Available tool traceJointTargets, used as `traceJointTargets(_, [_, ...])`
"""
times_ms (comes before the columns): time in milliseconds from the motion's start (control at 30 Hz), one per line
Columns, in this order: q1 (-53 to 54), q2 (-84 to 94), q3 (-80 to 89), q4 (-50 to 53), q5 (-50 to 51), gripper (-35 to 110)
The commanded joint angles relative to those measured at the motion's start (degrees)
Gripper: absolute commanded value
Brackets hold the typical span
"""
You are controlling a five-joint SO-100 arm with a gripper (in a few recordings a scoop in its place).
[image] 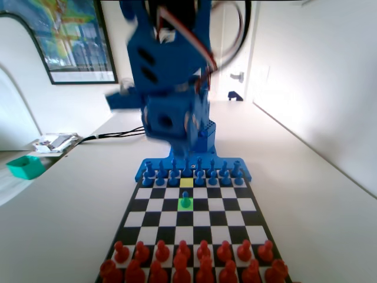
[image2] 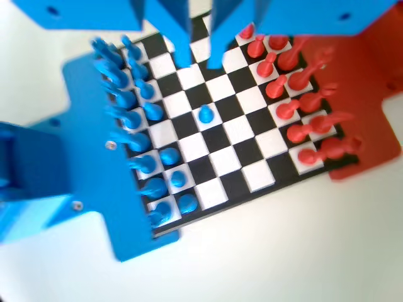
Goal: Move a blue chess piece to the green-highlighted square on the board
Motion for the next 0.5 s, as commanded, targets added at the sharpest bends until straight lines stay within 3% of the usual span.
traceJointTargets(0, [0.18,13.62,-2.55,5.98,5.1,1])
traceJointTargets(233, [0.0,31.9,-0.44,18.81,18.54,1])
traceJointTargets(467, [-3.43,42.54,-0.53,22.5,42.19,1])
